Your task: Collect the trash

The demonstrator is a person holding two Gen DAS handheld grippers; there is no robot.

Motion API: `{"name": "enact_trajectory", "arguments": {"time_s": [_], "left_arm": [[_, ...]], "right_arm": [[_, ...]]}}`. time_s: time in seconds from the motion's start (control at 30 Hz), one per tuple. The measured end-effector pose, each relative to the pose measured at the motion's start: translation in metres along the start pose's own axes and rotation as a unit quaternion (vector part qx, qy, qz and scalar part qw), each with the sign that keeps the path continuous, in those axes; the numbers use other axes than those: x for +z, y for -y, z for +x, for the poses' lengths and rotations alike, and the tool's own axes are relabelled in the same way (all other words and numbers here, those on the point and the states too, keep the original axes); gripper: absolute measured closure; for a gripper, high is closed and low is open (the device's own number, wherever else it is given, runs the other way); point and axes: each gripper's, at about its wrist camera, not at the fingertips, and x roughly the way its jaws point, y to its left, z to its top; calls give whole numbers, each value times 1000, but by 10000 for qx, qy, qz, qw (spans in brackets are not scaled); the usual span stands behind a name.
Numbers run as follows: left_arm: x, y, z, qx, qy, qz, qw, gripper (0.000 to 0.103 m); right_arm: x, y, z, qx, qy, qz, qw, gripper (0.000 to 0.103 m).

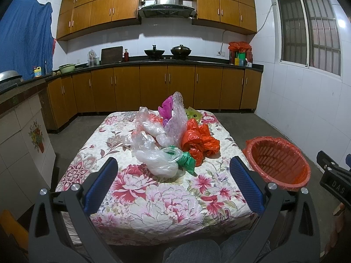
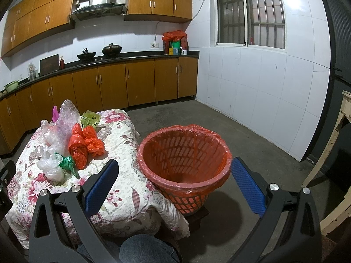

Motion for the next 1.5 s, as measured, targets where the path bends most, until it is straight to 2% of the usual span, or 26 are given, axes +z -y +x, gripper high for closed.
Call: {"name": "enact_trajectory", "arguments": {"time_s": [0.53,0.67,0.8,1.03,1.23,1.43,1.5], "left_arm": [[0,0,0,18,-21,-6,10000,4],[-8,-1,4,136,-40,-62,9999,4],[-12,-19,12,338,-132,-222,9991,4],[-24,-62,43,694,-554,-593,9943,4],[-24,-79,74,647,-774,-787,9918,4],[-13,-73,124,458,-784,-771,9929,4],[-11,-69,145,373,-884,-753,9925,8]], "right_arm": [[1,-2,1,20,-18,18,10000,2],[0,-1,3,171,9,90,9998,2],[2,-2,12,386,-33,200,9991,2],[3,-27,33,714,-272,112,9970,2],[1,-57,56,789,-372,-185,9960,2],[0,-79,79,814,-489,-373,9948,2],[-1,-83,84,813,-520,-410,9945,2]]}}
